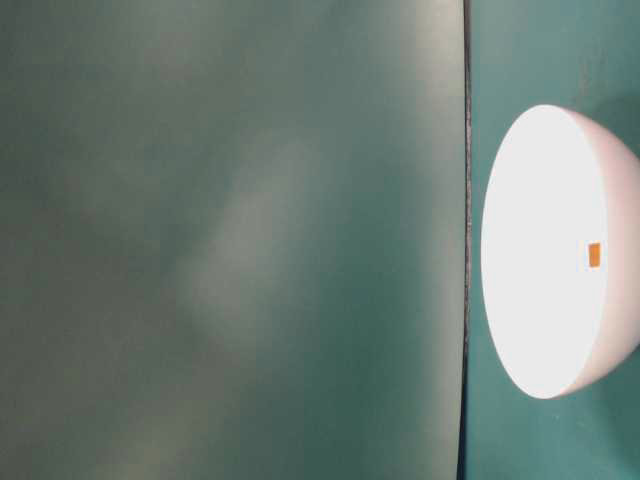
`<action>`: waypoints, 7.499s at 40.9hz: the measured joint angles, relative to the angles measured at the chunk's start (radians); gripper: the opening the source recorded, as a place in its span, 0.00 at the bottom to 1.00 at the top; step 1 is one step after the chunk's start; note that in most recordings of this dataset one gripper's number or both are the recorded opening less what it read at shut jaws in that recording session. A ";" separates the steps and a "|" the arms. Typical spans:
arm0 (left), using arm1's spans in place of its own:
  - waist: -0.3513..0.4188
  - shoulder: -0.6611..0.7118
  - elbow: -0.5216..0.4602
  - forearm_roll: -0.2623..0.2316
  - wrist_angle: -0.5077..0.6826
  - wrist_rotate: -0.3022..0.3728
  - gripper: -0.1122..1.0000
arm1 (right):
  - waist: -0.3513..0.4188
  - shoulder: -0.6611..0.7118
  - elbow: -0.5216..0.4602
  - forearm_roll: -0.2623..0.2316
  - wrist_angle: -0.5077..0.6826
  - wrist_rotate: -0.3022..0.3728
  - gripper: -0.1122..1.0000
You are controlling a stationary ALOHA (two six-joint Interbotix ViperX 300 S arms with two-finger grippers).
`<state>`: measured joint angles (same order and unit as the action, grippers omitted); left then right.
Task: Grip the spoon and scoop the red block from the bowl with right arm.
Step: 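Move the right gripper toward the pink spoon handle in the spoon rest, then close the right gripper on the pink spoon handle, then lift the spoon with the right gripper and carry it over the white bowl, then lower the spoon bowl into the white bowl beside the red cube, then drag the spoon under the red cube to scoop it up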
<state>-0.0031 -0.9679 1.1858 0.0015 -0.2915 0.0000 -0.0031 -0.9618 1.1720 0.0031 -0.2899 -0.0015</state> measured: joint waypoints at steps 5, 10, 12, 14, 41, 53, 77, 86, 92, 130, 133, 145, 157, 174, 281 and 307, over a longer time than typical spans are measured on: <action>-0.005 -0.005 -0.012 0.008 0.037 -0.020 0.10 | 0.003 0.009 -0.011 0.020 0.046 0.031 0.10; -0.005 -0.006 -0.017 0.008 0.078 -0.020 0.10 | 0.003 0.020 -0.020 0.028 0.106 0.038 0.10; -0.005 -0.006 -0.018 0.008 0.091 -0.020 0.10 | 0.005 0.018 -0.020 0.028 0.124 0.038 0.10; -0.005 -0.005 -0.018 0.008 0.101 -0.018 0.10 | 0.003 0.018 -0.020 0.028 0.138 0.037 0.10; -0.005 -0.005 -0.018 0.009 0.117 -0.012 0.10 | 0.074 0.166 0.021 0.078 0.156 0.138 0.53; -0.005 -0.005 -0.018 0.009 0.117 -0.020 0.10 | 0.281 0.439 0.161 0.261 -0.262 0.153 0.52; -0.005 -0.005 -0.018 0.011 0.117 -0.020 0.10 | 0.680 0.891 0.186 0.770 -0.676 0.152 0.52; -0.005 -0.003 -0.018 0.011 0.120 -0.020 0.10 | 0.680 0.943 0.179 0.775 -0.676 0.150 0.52; -0.005 -0.003 -0.018 0.009 0.127 -0.020 0.10 | 0.684 0.971 0.169 0.775 -0.676 0.144 0.52; -0.005 -0.009 -0.018 0.009 0.138 -0.018 0.10 | 0.689 0.986 0.170 0.775 -0.681 0.026 0.32; -0.005 -0.009 -0.018 0.011 0.140 -0.018 0.10 | 0.689 0.986 0.170 0.775 -0.684 0.025 0.31; -0.006 -0.009 -0.018 0.011 0.138 -0.018 0.10 | 0.686 0.911 0.170 0.775 -0.692 -0.008 0.30; 0.028 -0.020 -0.018 0.009 0.133 -0.018 0.10 | 0.476 0.675 0.077 0.778 -0.497 -0.249 0.31; 0.048 -0.052 -0.018 0.009 0.129 -0.020 0.10 | -0.038 0.463 -0.270 0.778 0.359 -0.430 0.31; 0.048 -0.058 -0.028 0.011 0.129 -0.002 0.10 | -0.115 1.060 -0.870 0.232 1.118 -0.095 0.30; 0.048 -0.058 -0.028 0.011 0.127 -0.008 0.10 | -0.115 1.058 -0.850 0.202 1.023 -0.078 0.31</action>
<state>0.0445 -1.0262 1.1582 0.0123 -0.1641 -0.0077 -0.1181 0.0966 0.3221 0.2056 0.7332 -0.0798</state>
